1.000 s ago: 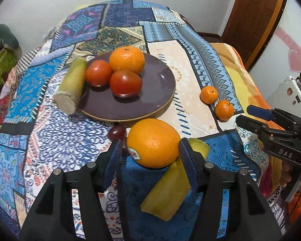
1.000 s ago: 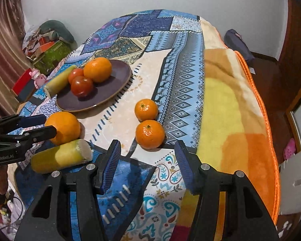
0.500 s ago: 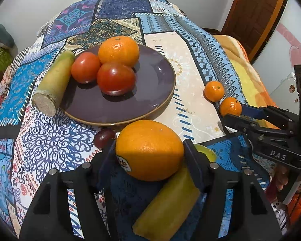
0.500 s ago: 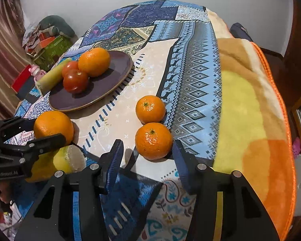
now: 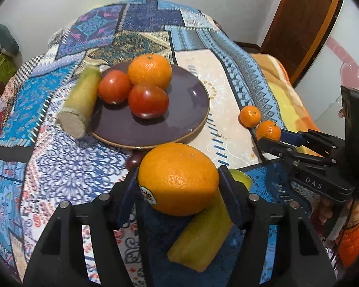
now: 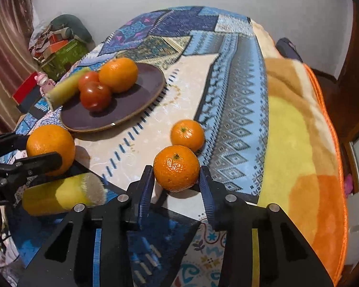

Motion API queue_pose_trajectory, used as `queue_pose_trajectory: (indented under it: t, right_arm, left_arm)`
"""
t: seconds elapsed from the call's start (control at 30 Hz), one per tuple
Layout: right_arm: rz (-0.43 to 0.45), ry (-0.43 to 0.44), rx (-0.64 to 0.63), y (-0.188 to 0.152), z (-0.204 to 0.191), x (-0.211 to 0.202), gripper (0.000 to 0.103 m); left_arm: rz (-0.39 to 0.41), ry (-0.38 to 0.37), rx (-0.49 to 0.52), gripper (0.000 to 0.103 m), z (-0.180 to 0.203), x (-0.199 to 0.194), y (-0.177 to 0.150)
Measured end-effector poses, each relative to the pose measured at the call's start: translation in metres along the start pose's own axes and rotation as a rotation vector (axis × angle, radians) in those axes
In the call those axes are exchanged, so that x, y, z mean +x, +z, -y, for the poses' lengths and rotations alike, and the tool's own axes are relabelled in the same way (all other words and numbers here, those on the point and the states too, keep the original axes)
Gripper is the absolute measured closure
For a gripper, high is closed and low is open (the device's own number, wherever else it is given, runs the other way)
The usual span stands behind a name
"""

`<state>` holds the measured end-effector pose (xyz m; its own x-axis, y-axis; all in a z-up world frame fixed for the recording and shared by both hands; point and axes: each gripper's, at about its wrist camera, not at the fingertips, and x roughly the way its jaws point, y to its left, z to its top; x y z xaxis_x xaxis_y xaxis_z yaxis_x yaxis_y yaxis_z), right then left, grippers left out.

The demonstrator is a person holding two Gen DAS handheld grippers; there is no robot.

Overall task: Organize fruits
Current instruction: 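Grasp the Dole orange with the left tool while the right tool grasps the tangerine, then lower the Dole orange onto the plate with the left tool while the right tool places the tangerine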

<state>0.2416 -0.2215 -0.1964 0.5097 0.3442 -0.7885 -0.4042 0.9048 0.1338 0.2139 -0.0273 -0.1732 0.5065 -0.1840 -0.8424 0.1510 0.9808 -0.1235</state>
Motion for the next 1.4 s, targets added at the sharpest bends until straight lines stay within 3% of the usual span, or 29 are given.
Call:
queue_pose_trajectory:
  t: [0.4,0.63,1.1,1.4]
  right_arm:
    - [0.059,0.046,-0.048,0.025,-0.031,-0.008,0.068]
    - [0.065,0.076,-0.059,0.043,-0.046,0.004,0.068]
    - [0.038,0.102,-0.06,0.075,-0.059,0.04,0.068]
    - [0.0,0.094,-0.06,0.078,-0.06,0.057,0.068]
  left_arm:
    - [0.081,0.052,-0.053,0.039,-0.034,-0.03,0.018]
    - [0.081,0.085,-0.066,0.039,-0.048,-0.016,0.032]
    - [0.078,0.068,-0.07,0.039,-0.052,0.013,0.051]
    - [0.077,0.062,-0.097,0.038,-0.062,0.02,0.05]
